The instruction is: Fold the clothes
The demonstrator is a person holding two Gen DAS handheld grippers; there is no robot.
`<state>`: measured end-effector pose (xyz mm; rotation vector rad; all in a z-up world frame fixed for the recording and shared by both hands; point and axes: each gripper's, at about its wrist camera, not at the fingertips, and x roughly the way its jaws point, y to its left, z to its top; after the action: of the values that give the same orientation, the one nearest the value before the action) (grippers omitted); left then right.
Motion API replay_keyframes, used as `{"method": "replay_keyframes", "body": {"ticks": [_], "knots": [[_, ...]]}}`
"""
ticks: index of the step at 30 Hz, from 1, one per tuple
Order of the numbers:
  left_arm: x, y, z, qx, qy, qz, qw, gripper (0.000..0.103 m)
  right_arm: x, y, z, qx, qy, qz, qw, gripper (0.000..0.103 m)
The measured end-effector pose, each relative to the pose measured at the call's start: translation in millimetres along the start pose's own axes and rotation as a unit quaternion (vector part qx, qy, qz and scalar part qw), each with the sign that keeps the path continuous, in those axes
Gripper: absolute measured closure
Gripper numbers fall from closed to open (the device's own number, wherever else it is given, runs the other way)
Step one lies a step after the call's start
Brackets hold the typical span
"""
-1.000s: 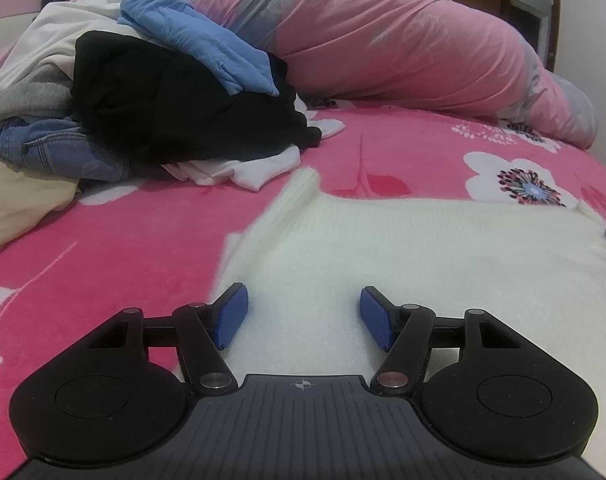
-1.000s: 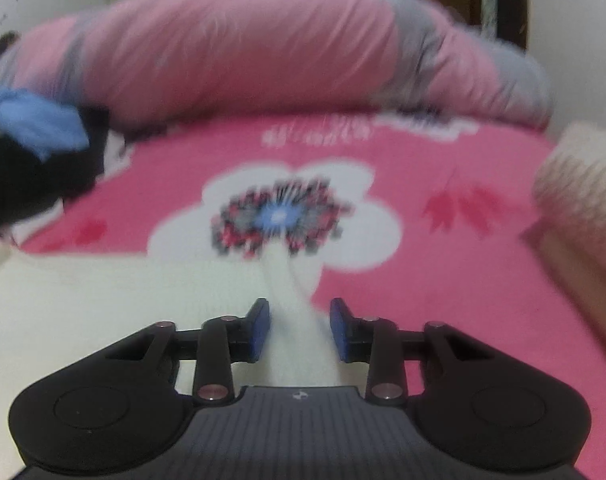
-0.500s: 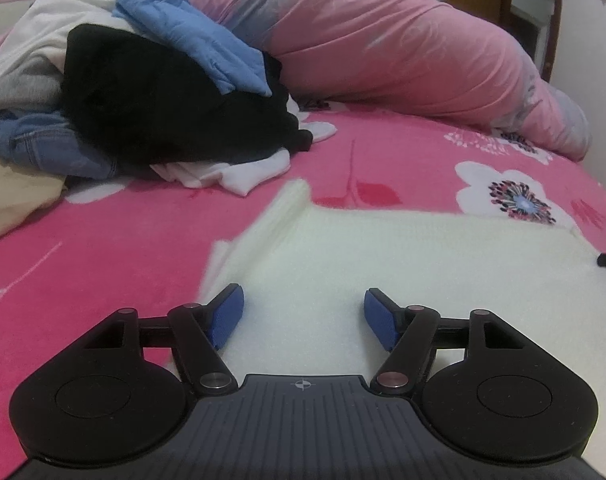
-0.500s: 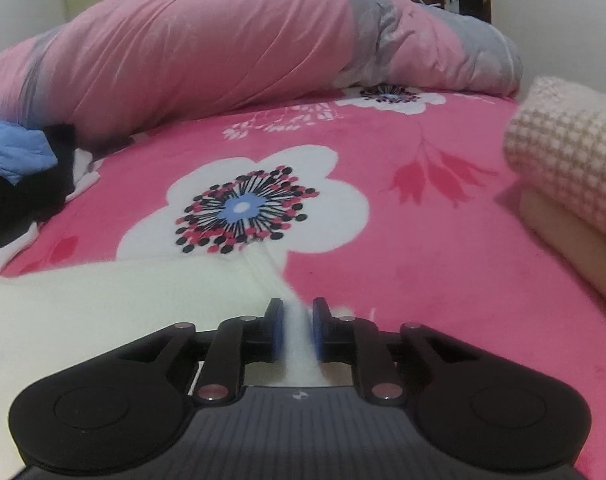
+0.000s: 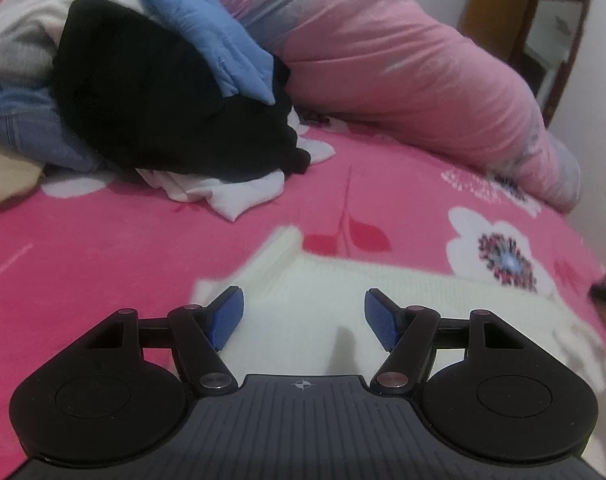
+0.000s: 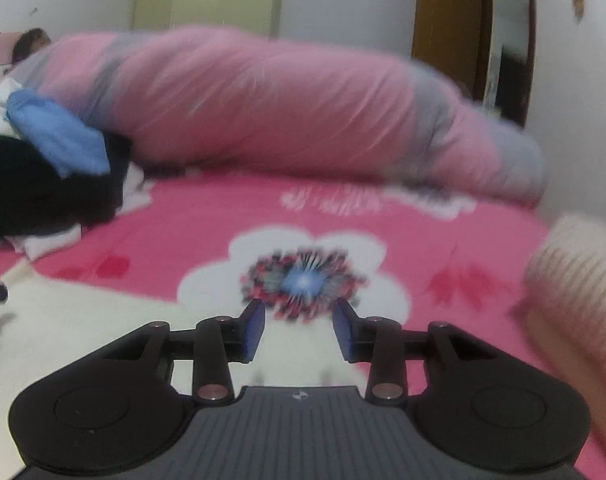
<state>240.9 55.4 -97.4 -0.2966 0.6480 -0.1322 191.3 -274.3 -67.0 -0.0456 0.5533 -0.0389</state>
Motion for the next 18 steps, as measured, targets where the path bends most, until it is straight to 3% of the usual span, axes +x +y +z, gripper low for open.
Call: {"method": "replay_keyframes", "body": {"ticks": [3, 4, 6, 11, 15, 18], "knots": [[9.0, 10.6, 0.8, -0.027, 0.006, -0.017, 0.9995, 0.036, 45.3, -28.7, -28.8, 0.055, 0.076, -0.027, 0.995, 0.068], [10.4, 12.2, 0.9, -0.031, 0.006, -0.021, 0.9993, 0.036, 48.5, -46.7, -33.8, 0.110, 0.078, -0.001, 0.991, 0.069], [10.8, 11.4, 0.6, -0.028, 0.007, -0.021, 0.9994, 0.035, 44.3, -62.0, -30.0, 0.155, 0.074, 0.012, 0.985, 0.070], [-7.0, 6.9, 3.7, -0.021, 0.008, -0.012, 0.9997, 0.036, 16.1, -64.2, -24.1, 0.177, 0.040, -0.009, 0.983, 0.068], [-56.4, -1.8, 3.8, 0.016, -0.038, -0.005, 0.9991, 0.035, -44.1, -49.1, -16.8, 0.121, -0.010, 0.006, 0.993, 0.067], [-87.3, -12.9, -7.0, 0.054, -0.045, -0.004, 0.9976, 0.034, -89.0, -24.2, -20.8, 0.055, -0.033, 0.029, 0.998, 0.066]]}}
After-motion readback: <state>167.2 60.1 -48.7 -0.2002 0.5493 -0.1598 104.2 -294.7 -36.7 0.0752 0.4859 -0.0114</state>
